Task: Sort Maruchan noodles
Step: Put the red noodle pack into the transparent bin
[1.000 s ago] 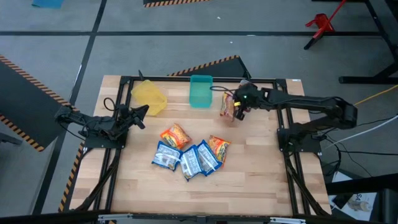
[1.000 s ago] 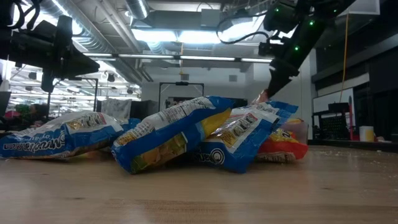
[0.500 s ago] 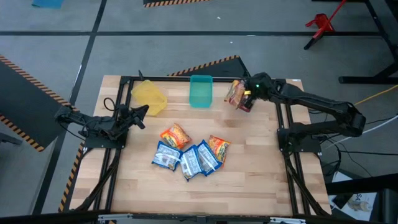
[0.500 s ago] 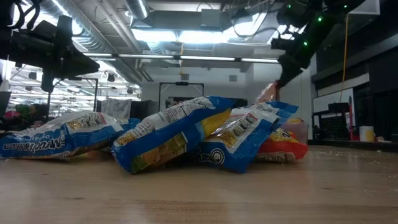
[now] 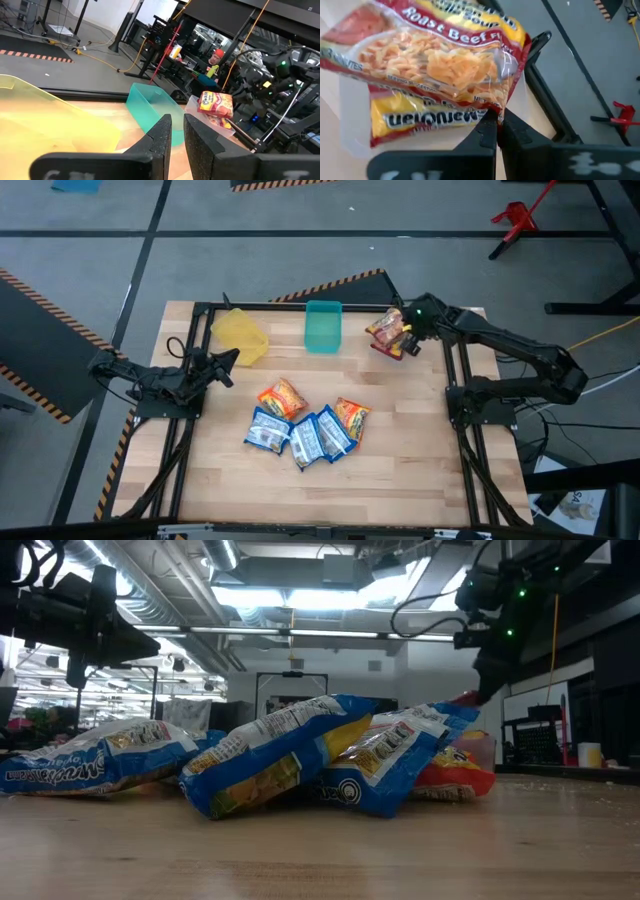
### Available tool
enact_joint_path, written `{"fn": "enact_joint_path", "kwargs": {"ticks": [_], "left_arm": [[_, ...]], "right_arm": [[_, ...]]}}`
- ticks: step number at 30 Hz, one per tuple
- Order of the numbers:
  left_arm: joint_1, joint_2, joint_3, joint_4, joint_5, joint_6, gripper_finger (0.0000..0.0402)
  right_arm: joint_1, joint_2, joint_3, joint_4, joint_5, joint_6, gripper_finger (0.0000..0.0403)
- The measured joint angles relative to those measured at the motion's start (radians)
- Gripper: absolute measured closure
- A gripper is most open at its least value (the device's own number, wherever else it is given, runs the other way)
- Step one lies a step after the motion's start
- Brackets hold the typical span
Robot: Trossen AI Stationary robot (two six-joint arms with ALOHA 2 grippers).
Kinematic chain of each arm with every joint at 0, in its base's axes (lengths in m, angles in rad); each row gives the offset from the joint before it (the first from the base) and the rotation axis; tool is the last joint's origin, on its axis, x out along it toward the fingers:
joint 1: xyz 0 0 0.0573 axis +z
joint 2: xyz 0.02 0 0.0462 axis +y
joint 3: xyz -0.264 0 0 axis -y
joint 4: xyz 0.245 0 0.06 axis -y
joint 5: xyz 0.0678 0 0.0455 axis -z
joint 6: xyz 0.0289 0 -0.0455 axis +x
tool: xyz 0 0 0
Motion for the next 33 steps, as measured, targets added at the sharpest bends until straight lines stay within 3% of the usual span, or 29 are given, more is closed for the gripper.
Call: {"fn": "enact_joint_path", "kwargs": {"ticks": [15, 26, 33], "left_arm": [[0.0, 0.0, 0.0, 0.0, 0.001, -0.003, 0.0357], [0.0, 0.0, 0.0, 0.0, 0.003, -0.002, 0.0357], [0.0, 0.0, 0.0, 0.0, 0.004, -0.001, 0.0357]], "right_arm": [[0.001, 0.0, -0.012, -0.064, 0.093, -0.066, 0.0393], [0.003, 0.0, -0.007, -0.122, 0.11, -0.05, 0.0251], [0.003, -0.031, 0.106, -0.234, 0.024, -0.008, 0.0222]]}}
